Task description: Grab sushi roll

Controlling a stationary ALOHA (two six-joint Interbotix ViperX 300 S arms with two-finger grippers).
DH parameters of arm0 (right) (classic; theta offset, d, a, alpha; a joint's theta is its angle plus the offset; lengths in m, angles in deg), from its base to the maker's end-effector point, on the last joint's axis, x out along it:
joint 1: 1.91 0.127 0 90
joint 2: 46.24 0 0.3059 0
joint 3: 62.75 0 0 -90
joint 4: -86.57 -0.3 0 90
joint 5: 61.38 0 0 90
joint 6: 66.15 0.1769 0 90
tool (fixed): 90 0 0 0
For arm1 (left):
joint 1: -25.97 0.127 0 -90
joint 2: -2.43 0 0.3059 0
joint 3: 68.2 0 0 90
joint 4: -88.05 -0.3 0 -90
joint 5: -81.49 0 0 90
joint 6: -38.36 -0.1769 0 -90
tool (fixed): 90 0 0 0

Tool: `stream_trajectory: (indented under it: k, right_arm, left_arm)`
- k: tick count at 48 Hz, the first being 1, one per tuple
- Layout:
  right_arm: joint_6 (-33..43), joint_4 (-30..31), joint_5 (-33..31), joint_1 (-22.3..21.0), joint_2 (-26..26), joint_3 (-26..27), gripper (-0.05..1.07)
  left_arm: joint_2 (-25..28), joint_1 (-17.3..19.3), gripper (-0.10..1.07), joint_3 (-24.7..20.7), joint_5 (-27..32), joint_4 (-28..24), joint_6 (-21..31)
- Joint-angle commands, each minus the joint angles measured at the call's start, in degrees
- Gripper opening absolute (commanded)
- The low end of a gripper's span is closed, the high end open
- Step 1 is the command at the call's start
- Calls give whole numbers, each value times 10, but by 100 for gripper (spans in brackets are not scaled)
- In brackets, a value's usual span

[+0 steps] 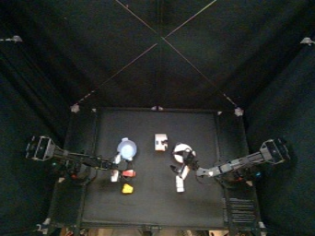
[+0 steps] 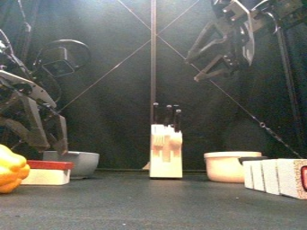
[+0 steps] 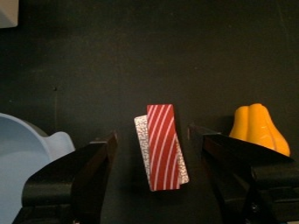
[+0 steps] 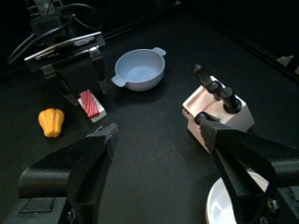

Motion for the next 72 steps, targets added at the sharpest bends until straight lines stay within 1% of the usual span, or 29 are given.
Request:
stream_trajectory:
  k: [1, 8, 18, 25, 30, 35, 40, 47, 53, 60, 68, 72]
  right_arm:
    - [1, 2, -1, 1, 5, 5, 104]
    - [1, -13, 1, 3, 5, 6, 104]
    - [0, -88, 16, 3, 5, 9, 104]
    - [1, -172, 17, 3, 0, 13, 104]
    - [-6, -258, 17, 4, 1, 23, 104]
    - [-11, -324, 17, 4, 11, 28, 104]
    - [-11, -381, 12, 4, 33, 25, 104]
    - [-5, -430, 5, 4, 47, 21, 104]
    - [-3, -470, -3, 12, 40, 24, 104]
    - [-3, -515, -36, 27, 19, 36, 104]
    - [-3, -570, -118, 64, -10, 66, 104]
    - [-2, -592, -139, 76, -27, 75, 104]
  left_arm:
    - [-11, 0, 97, -11, -7, -2, 0]
    - [-28, -2, 97, -11, -15, -4, 0]
    - [-47, -2, 97, -9, -46, -4, 0]
    - [-47, -2, 97, -11, -66, -3, -1]
    - [-47, -2, 97, -11, -77, -4, -1]
    - [-47, -3, 97, -10, -88, -2, 2]
    - [-47, -3, 97, -11, -93, -3, 0]
    - [-47, -2, 97, -12, -93, -8, -2]
    - [-47, -3, 97, -11, -93, -20, -2]
    - [-47, -2, 97, -15, -93, -31, -2]
    - [-47, -3, 97, -11, -93, -33, -1]
    - [-47, -2, 97, -10, -93, -32, -1]
